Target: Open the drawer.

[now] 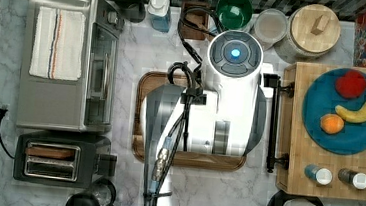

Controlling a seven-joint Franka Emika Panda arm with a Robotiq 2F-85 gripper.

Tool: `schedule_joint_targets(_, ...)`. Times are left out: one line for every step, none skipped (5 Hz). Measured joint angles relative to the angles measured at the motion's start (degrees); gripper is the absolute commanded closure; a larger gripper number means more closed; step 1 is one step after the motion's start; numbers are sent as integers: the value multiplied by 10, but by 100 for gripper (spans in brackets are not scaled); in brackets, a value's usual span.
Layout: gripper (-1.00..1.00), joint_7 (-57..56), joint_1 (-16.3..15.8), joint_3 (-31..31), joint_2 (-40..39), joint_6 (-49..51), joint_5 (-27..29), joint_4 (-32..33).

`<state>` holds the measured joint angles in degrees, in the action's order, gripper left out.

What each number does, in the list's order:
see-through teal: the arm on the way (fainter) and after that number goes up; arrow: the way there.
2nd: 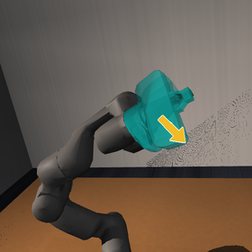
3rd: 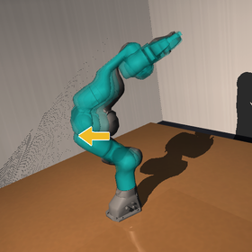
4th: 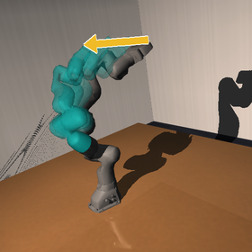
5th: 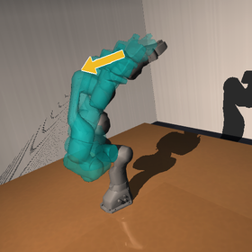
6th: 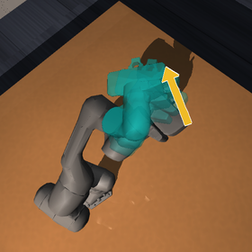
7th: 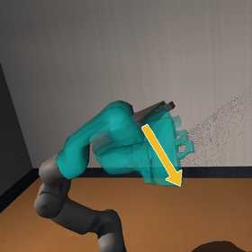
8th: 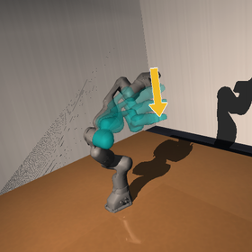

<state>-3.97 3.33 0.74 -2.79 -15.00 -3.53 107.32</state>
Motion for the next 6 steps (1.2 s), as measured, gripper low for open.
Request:
schedule_joint_targets(-100, 0, -1, -8, -3, 0, 0, 3)
schedule_joint_targets(-100, -6, 1, -9, -5, -6, -16, 10)
schedule_joint_targets(-100, -74, 0, -10, -4, -69, -45, 36)
schedule_joint_targets(-100, -204, 6, -9, -4, -120, -56, 66)
schedule_joint_targets(-100, -320, 11, -20, -6, -120, -67, 84)
schedule_joint_targets(-100, -369, 30, -30, -6, -120, -70, 97)
